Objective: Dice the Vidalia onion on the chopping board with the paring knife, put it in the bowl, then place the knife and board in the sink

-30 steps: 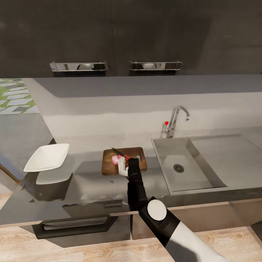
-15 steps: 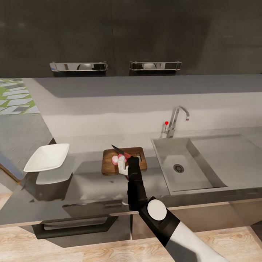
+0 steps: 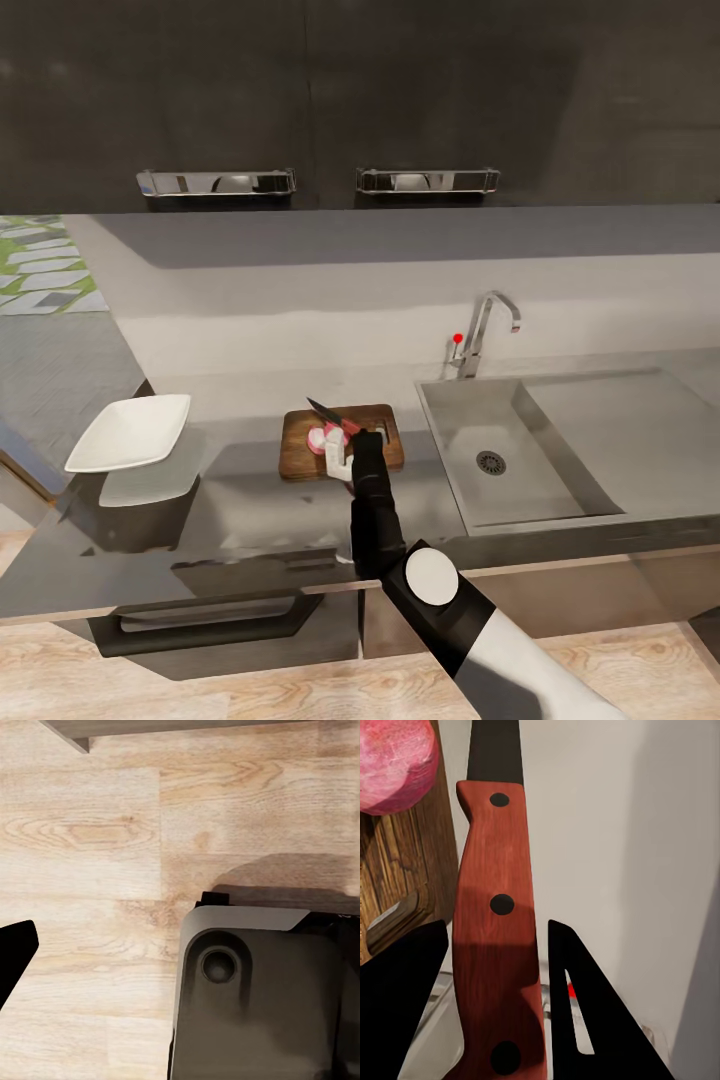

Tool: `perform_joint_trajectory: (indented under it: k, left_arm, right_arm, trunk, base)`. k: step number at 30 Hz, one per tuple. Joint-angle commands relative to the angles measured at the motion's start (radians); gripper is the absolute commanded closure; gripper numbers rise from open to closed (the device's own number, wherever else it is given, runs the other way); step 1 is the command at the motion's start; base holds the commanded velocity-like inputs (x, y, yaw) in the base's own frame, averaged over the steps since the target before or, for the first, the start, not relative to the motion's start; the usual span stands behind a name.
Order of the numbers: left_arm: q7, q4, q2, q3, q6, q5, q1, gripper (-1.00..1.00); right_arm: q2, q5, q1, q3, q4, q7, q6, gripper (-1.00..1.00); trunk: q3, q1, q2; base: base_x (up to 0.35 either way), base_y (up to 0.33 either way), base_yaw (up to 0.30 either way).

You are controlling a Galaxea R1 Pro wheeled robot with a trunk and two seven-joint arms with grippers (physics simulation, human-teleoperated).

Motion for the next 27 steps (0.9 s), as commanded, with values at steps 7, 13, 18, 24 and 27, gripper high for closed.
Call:
perform_joint_trajectory:
  k: [7,13,18,24,27]
  left_arm:
    - [0.001,0.004,-0.001,-0.009,-0.007,0.009,-0.002,-1.00]
    - [0.001,0.004,-0.001,-0.009,-0.007,0.009,-0.002,-1.00]
    - [0.001,0.004,-0.001,-0.009,-0.007,0.009,-0.002,-1.00]
    - [0.001,0.004,-0.001,-0.009,-0.007,0.009,-0.002,-1.00]
    - [0.001,0.004,-0.001,-0.009,-0.007,0.009,-0.002,-1.00]
  right_arm:
    - [0.000,0.010,-0.001,0.002,0.022,0.010,0.004,1.00]
    - [-0.001,0.009,-0.001,0.002,0.043,0.010,0.004,1.00]
    - [0.001,0.010,-0.001,0.002,0.044,0.009,0.004,1.00]
    - [0.001,0.009,-0.001,0.002,0.045,0.009,0.004,1.00]
    - [0.001,0.009,-0.001,0.002,0.045,0.010,0.004,1.00]
  trunk:
    - [-0.002,0.001,-0.002]
    - [-0.002,0.001,-0.002]
    - [-0.002,0.001,-0.002]
    - [-0.002,0.001,-0.002]
    - [-0.002,0.001,-0.002]
  base:
    - [0.000,0.000,0.000]
    - [0.000,0.000,0.000]
    - [0.000,0.000,0.000]
    - [0.000,0.000,0.000]
    - [0.000,0.000,0.000]
